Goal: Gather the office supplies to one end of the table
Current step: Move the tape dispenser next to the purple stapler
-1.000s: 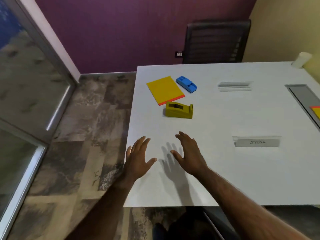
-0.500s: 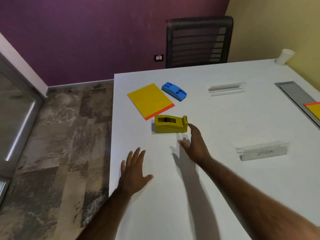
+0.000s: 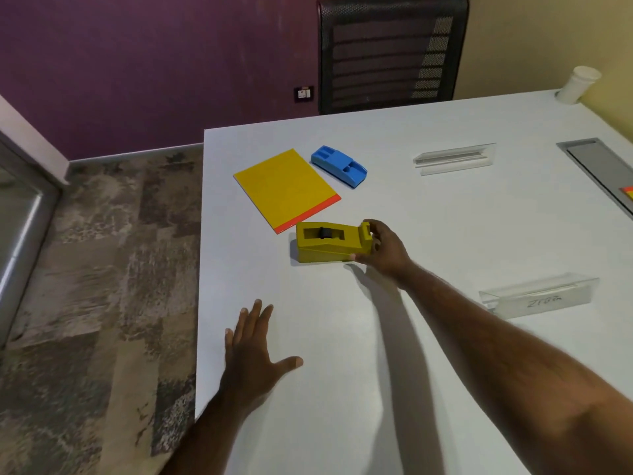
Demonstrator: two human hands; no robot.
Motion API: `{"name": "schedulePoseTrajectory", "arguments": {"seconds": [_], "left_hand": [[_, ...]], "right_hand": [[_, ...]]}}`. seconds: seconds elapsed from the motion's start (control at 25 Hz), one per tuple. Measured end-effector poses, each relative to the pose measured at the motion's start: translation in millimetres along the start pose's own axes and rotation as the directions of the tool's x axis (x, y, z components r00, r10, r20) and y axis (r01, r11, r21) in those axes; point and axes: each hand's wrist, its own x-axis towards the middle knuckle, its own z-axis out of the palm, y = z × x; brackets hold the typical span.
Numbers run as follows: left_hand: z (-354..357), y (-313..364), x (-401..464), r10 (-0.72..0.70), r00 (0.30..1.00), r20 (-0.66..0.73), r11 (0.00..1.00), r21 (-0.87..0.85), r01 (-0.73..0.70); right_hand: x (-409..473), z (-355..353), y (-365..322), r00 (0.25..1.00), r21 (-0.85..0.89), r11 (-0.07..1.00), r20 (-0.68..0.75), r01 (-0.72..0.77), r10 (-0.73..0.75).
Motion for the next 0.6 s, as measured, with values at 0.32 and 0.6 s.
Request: {"name": "schedulePoseTrajectory", "arguments": {"seconds": [0.32,0.6], "left_hand": [[-3,1,4,-0.030,0.999,0.041,0.999,-0.008,0.031],[-18,16,2,-0.049,0.993,0.110,0.999,0.006,0.049]], "right_hand": [[3,-7,7,0.996,0.018,0.997,0.048,0.069,-0.069],[-41,-13,6,0.995,0.065,0.993,-0.022,0.101,-0.100]]}}
